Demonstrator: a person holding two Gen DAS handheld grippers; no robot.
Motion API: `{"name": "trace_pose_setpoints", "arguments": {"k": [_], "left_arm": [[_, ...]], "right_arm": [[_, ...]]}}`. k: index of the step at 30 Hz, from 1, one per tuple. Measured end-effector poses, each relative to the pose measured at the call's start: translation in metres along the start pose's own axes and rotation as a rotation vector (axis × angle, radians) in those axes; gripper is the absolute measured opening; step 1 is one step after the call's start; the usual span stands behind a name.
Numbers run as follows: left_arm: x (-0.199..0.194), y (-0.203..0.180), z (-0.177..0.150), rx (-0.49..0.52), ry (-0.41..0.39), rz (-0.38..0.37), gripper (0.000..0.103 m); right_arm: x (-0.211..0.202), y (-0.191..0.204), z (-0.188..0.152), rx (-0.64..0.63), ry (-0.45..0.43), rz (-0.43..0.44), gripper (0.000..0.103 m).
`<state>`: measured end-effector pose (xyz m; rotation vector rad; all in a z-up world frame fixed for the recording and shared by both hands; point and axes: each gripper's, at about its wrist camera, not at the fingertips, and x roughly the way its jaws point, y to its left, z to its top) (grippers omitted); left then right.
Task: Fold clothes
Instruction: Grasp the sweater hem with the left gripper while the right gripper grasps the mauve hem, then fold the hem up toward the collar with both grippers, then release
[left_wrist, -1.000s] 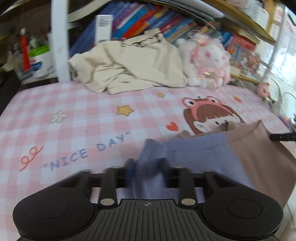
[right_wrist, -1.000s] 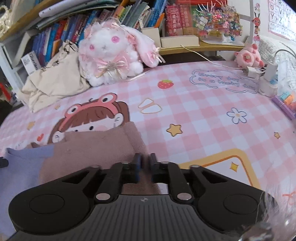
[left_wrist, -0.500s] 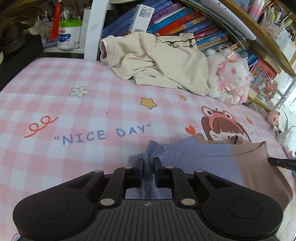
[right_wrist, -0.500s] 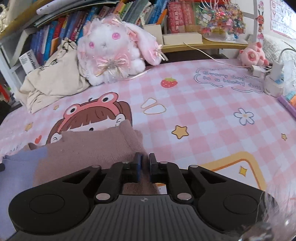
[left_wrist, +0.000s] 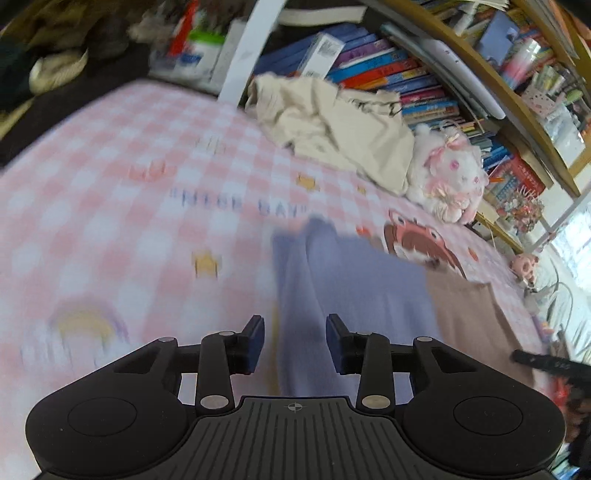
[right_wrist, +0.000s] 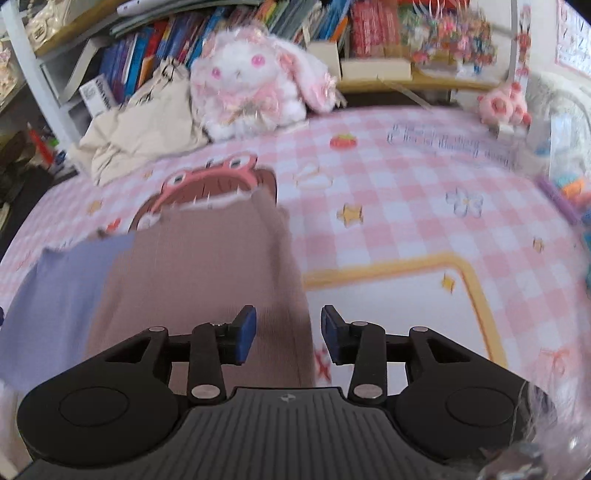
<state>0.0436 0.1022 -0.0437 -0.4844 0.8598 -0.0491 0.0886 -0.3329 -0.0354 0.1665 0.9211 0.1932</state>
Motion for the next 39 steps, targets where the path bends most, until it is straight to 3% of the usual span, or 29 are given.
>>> {"name": "trace_pose_setpoints", "arguments": {"k": [3,5,6,7,9,14,19,20,26,29,35,36,39], "left_arm": [[-0.001,-0.004,-0.021,-0.074,0.006,0.007,0.036],[0.003,-0.006,-0.026,-0.093,0.005,0.046,0.033],[0.005,-0.005,-0.025,-0.093,0.008,0.062,0.020],[0.006,-0.003,-0.023,-0.094,0.005,0.073,0.015],[0.008,0.002,-0.018,-0.100,-0.002,0.097,0.015],[0.009,0.006,-0.015,-0.107,-0.007,0.115,0.020],[-0.002,-0.008,-0.020,-0.118,-0.057,0.174,0.021],[-0.008,-0.014,-0.021,-0.107,-0.081,0.192,0.021],[-0.047,-0.050,-0.040,-0.069,-0.207,0.226,0.028],[-0.055,-0.064,-0.056,-0.080,-0.208,0.232,0.032],[-0.061,-0.090,-0.096,-0.065,-0.171,0.269,0.034],[-0.062,-0.094,-0.102,-0.059,-0.166,0.276,0.041],[-0.064,-0.101,-0.116,-0.058,-0.163,0.287,0.075]], "right_arm": [[0.005,-0.010,-0.010,0.045,0.041,0.067,0.035],[0.007,-0.014,-0.012,0.089,0.067,0.127,0.019],[0.007,-0.013,-0.012,0.099,0.078,0.135,0.017],[0.006,-0.010,-0.011,0.087,0.092,0.137,0.016],[0.004,-0.003,-0.011,0.042,0.116,0.162,0.014],[0.009,0.002,-0.014,0.004,0.075,0.157,0.014],[0.009,0.014,-0.009,-0.107,0.049,0.116,0.023],[0.006,0.016,-0.008,-0.130,0.045,0.116,0.032],[-0.024,0.021,-0.013,-0.234,-0.028,0.107,0.054],[-0.038,0.023,-0.024,-0.286,-0.065,0.069,0.061],[-0.055,0.025,-0.048,-0.379,-0.073,0.078,0.073],[-0.055,0.026,-0.050,-0.391,-0.070,0.079,0.075],[-0.056,0.028,-0.057,-0.418,-0.050,0.076,0.081]]}}
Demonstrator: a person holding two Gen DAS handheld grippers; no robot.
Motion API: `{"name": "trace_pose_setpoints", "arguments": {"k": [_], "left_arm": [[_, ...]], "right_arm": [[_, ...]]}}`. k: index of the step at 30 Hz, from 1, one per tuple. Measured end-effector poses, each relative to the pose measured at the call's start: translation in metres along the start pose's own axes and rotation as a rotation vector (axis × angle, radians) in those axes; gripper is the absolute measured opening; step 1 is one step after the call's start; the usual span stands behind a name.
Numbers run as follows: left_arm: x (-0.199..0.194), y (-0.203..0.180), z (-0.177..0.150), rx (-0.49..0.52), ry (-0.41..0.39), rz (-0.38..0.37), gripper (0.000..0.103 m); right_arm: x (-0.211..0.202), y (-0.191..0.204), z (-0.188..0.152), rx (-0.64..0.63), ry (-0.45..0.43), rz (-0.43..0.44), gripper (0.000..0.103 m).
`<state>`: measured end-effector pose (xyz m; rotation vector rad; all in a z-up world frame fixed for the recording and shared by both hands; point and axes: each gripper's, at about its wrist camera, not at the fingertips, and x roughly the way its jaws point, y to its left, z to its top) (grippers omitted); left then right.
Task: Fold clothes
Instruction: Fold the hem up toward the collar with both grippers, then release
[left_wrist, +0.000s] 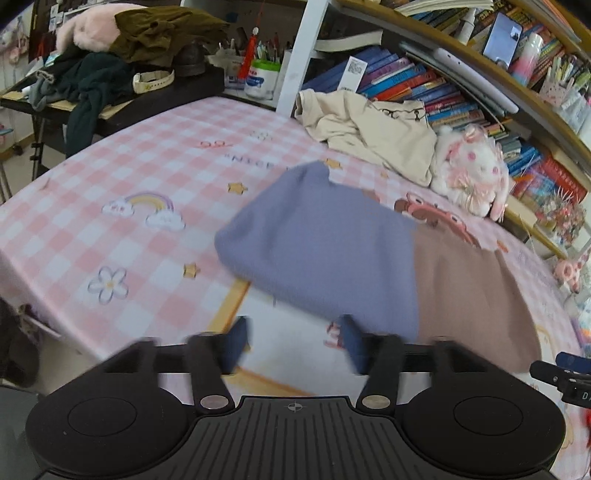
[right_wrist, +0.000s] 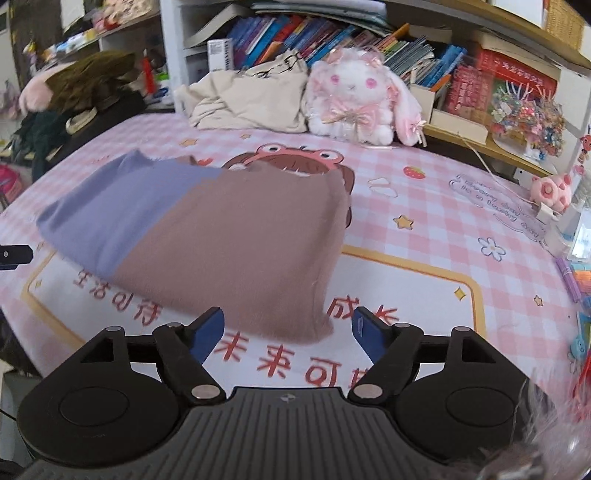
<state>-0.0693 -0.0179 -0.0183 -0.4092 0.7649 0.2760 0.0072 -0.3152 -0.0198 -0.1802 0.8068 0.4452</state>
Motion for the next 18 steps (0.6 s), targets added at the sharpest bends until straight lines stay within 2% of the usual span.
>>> {"name": "trace_pose_setpoints", "arguments": {"k": [1,4,8,12,15,18], "left_arm": [[-0.002,0.000,-0.003,-0.008,-0.004,-0.011,0.081],[-0.002,0.007,-0.004,-0.093,0.016,-0.084,0.082],[0.007,0.029,0.001,-0.285,0.073,-0.177,0.082],[0.017,0.058,0.009,-0.493,0.102,-0.185,0.082],[0.021,0.080,0.012,-0.632,0.092,-0.233,0.081],[0.030,0.093,0.017,-0.702,0.098,-0.240,0.081]], "right_arm": [[0.000,0.002,-0.002,-0.010,0.008,-0.003,0.082],[-0.002,0.011,-0.006,-0.041,0.020,-0.005,0.089],[-0.005,0.024,-0.009,-0.059,0.022,-0.007,0.092],[-0.008,0.036,-0.011,-0.055,0.025,-0.019,0.092],[-0.010,0.043,-0.013,-0.037,0.030,-0.034,0.092],[-0.011,0.048,-0.013,-0.003,0.036,-0.058,0.092]]}}
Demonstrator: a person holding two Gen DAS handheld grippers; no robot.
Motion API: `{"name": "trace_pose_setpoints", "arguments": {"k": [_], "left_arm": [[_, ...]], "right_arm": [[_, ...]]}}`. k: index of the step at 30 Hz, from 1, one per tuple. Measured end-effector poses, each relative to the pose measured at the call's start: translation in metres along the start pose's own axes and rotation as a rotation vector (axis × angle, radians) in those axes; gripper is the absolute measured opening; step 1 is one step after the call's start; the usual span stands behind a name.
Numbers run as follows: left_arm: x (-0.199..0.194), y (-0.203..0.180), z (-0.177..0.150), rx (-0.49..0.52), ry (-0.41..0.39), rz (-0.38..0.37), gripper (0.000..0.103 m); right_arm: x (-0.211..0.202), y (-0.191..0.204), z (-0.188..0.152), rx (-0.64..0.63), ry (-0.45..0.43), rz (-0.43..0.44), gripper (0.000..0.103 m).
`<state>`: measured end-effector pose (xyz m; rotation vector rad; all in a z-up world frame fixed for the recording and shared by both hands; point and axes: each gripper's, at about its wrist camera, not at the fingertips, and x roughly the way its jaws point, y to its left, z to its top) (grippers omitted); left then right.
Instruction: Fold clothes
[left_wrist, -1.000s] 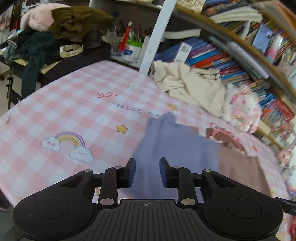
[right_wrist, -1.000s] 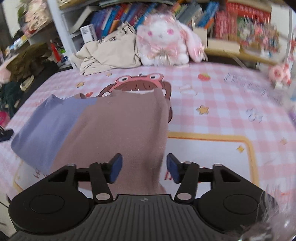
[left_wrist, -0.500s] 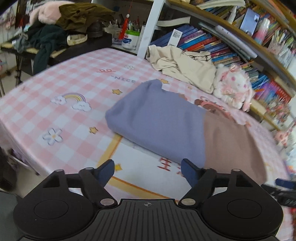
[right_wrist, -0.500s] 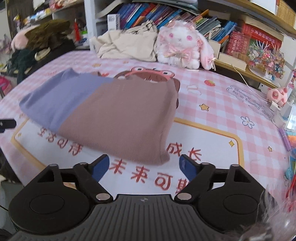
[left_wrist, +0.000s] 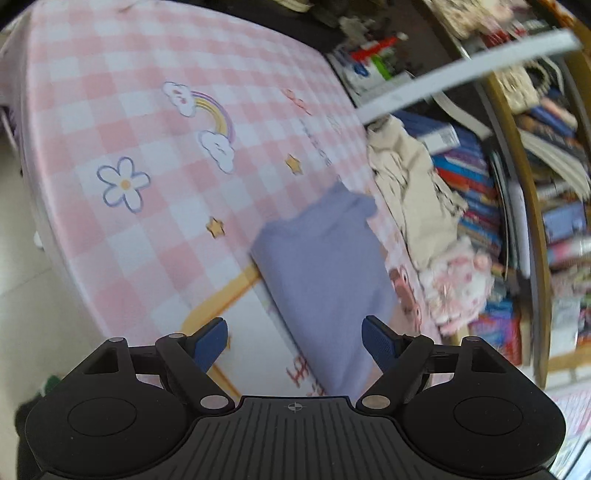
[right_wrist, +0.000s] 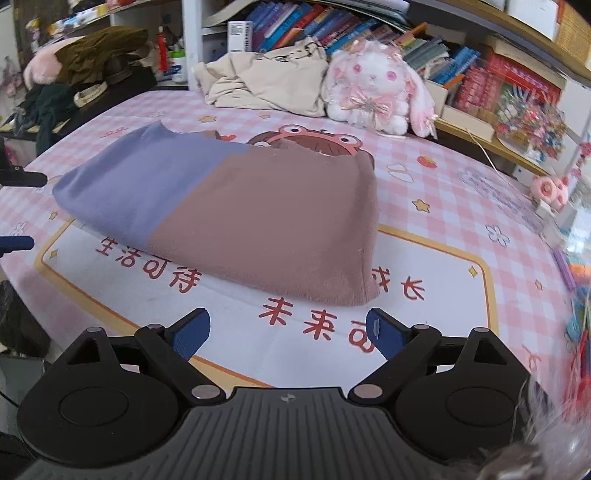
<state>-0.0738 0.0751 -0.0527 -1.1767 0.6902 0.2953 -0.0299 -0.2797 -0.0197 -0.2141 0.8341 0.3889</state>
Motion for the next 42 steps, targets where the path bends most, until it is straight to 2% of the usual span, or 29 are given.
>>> {"name": "trace_pose_setpoints", "arguments": {"k": [4,9,11,13,19,23,24,25,27,28,30,31,34,36,42], "left_arm": [[0.009,0.007,0.018,-0.060,-0.001,-0.004,0.080],[0.020,0.002,0.038,-0.020,0.009,-0.012,0.079],[0.026,0.002,0.044,-0.023,0.016,-0.021,0.074],[0.032,0.004,0.050,-0.047,0.027,-0.021,0.061],[0.054,0.010,0.056,-0.098,0.082,-0.009,0.055],[0.062,0.008,0.058,-0.106,0.067,-0.016,0.054],[0.064,0.007,0.058,-0.102,0.061,-0.009,0.051],[0.065,0.006,0.059,-0.099,0.056,-0.001,0.041],[0.069,0.006,0.060,-0.089,0.045,0.018,0.023],[0.071,0.008,0.061,-0.084,0.043,0.019,0.018],[0.072,0.010,0.064,-0.065,0.047,0.005,0.015],[0.069,0.006,0.064,-0.025,0.037,0.001,0.013],[0.047,-0.022,0.061,0.198,-0.065,-0.026,0.013],[0.036,-0.032,0.061,0.279,-0.113,-0.043,0.013],[0.043,0.003,0.075,0.153,-0.081,0.021,0.014]], "right_arm": [[-0.001,0.008,0.001,0.038,0.006,-0.023,0.092],[-0.003,0.019,0.004,0.075,-0.005,-0.048,0.092],[-0.003,0.022,0.004,0.086,-0.005,-0.058,0.092],[-0.004,0.024,0.003,0.100,0.000,-0.074,0.092],[-0.005,0.029,0.002,0.137,0.012,-0.127,0.090],[-0.004,0.031,0.002,0.145,0.024,-0.149,0.090],[-0.004,0.031,0.002,0.147,0.028,-0.154,0.090],[-0.003,0.032,0.002,0.148,0.033,-0.157,0.090],[-0.002,0.033,0.003,0.149,0.041,-0.163,0.089],[-0.001,0.035,0.003,0.146,0.044,-0.164,0.089],[0.000,0.037,0.004,0.138,0.047,-0.164,0.089],[0.000,0.038,0.005,0.134,0.047,-0.163,0.089],[0.001,0.039,0.005,0.126,0.048,-0.162,0.089],[0.001,0.039,0.006,0.124,0.048,-0.163,0.089],[0.003,0.043,0.009,0.107,0.052,-0.154,0.089]]}}
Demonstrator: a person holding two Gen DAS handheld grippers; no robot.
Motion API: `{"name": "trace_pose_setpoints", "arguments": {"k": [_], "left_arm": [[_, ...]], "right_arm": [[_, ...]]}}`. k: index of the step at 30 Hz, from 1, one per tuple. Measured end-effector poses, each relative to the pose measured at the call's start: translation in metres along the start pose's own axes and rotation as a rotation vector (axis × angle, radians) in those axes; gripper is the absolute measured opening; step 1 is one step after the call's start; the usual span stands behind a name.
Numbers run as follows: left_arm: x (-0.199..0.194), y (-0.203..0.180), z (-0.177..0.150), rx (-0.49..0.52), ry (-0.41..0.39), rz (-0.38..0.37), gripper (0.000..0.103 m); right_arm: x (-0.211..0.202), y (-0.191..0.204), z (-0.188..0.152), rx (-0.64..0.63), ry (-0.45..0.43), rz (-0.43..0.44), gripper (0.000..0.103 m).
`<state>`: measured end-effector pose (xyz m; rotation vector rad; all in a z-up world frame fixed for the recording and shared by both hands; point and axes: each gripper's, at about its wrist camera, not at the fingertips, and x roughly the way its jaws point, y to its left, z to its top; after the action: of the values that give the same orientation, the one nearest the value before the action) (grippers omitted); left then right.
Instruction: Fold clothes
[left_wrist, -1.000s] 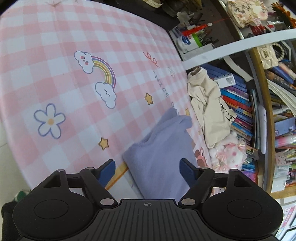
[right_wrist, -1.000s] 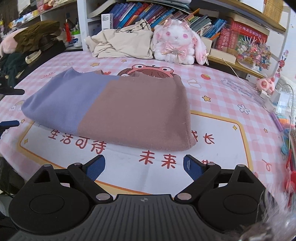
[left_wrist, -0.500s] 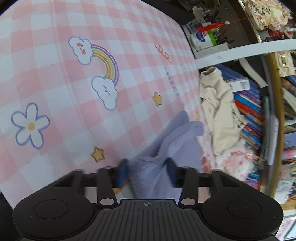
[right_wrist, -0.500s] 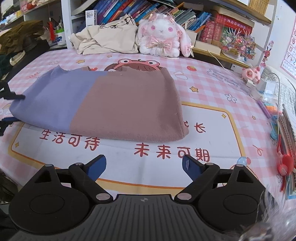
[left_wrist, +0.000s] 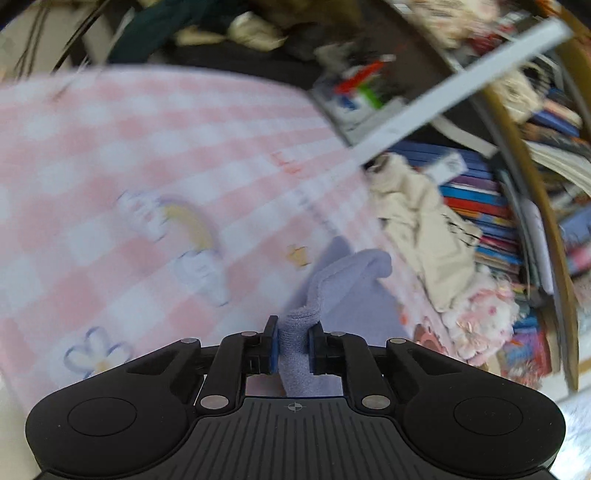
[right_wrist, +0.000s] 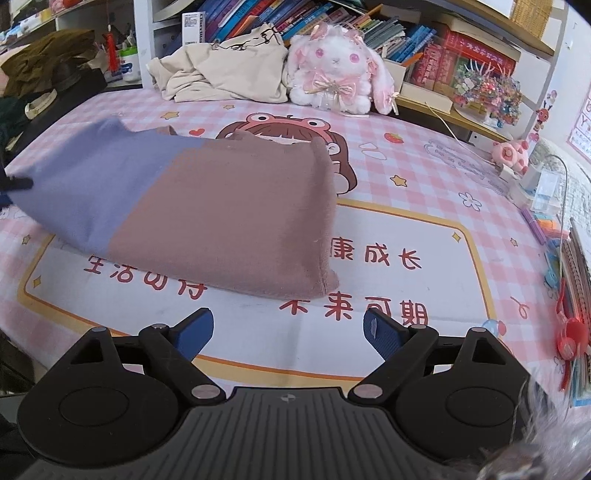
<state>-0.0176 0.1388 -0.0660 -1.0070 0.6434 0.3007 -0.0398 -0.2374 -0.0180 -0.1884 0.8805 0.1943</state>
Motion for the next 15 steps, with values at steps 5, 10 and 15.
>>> {"name": "trace_pose_setpoints", "arguments": {"k": [5,10,15], "left_arm": [[0.005,0.014,-0.003,-0.049,0.032,-0.008,0.024],[0.015,0.015,-0.006,-0.073,0.056,-0.019,0.027],[0.016,0.021,-0.004,-0.108,0.059,-0.044,0.027]], "right_arm": [[0.001,0.004,0.002,-0.011,0.000,0.009,0.089],[0.002,0.010,0.005,-0.029,-0.004,0.016,0.089],[0.003,0.013,0.006,-0.031,-0.001,0.019,0.089]]}}
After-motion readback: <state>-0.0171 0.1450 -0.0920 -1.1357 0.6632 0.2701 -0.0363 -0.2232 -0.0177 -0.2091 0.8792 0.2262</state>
